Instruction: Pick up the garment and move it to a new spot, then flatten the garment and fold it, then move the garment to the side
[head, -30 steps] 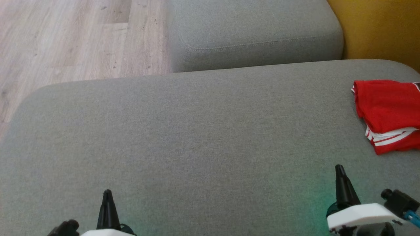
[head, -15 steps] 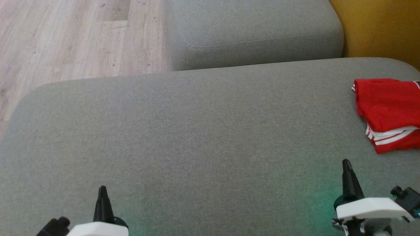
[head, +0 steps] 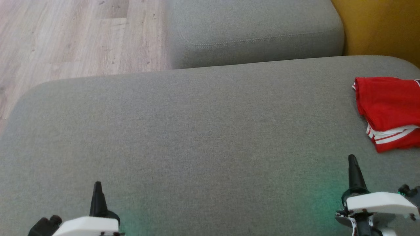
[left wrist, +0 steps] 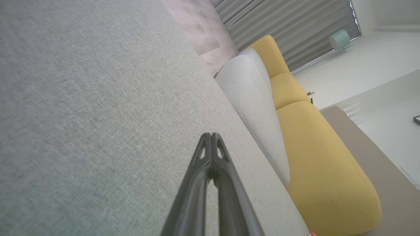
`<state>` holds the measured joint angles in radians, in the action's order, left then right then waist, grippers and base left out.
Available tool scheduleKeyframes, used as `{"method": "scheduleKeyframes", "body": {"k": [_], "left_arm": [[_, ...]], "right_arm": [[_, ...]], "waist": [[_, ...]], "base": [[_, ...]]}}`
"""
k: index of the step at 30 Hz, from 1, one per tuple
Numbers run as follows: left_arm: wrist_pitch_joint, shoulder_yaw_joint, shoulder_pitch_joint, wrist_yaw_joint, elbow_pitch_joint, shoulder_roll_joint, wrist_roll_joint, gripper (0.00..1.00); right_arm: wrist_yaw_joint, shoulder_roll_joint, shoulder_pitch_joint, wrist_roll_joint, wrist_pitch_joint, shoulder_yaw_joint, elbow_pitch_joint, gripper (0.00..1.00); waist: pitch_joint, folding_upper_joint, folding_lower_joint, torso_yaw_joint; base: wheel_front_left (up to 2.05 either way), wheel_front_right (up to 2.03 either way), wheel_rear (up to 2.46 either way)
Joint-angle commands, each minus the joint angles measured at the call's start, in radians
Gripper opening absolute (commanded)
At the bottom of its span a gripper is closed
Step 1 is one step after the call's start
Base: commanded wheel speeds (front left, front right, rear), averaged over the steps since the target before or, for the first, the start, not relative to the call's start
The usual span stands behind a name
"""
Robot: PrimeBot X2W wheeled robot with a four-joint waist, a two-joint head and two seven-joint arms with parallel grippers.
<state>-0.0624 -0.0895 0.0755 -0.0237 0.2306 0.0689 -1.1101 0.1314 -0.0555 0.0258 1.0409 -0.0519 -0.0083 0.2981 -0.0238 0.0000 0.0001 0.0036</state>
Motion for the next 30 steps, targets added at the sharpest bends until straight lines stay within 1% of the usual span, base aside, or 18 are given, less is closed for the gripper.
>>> {"method": "scheduleKeyframes", "body": {"k": [1,13,30], "left_arm": [[0.008,0.036,-0.063,-0.009,-0.024,0.014,-0.027,0.00],[0.040,0.066,-0.091,-0.033,-0.015,0.014,-0.151,0.00],[0.094,0.116,-0.138,-0.072,0.000,0.013,-0.353,0.00]], "right_arm": [[0.000,-0.019,-0.054,0.032,0.006,0.006,-0.039,0.00],[-0.001,-0.019,-0.073,0.169,0.038,-0.012,-0.043,0.00],[-0.001,-0.019,-0.103,0.394,0.091,-0.044,-0.050,0.00]], "waist": [[0.001,0.0000,-0.0001,0.000],[0.007,0.0000,-0.0001,-0.001],[0.018,0.0000,-0.0001,-0.002]], "base": [[0.00,0.00,0.00],[0.00,0.00,0.00],[0.00,0.00,0.00]]}}
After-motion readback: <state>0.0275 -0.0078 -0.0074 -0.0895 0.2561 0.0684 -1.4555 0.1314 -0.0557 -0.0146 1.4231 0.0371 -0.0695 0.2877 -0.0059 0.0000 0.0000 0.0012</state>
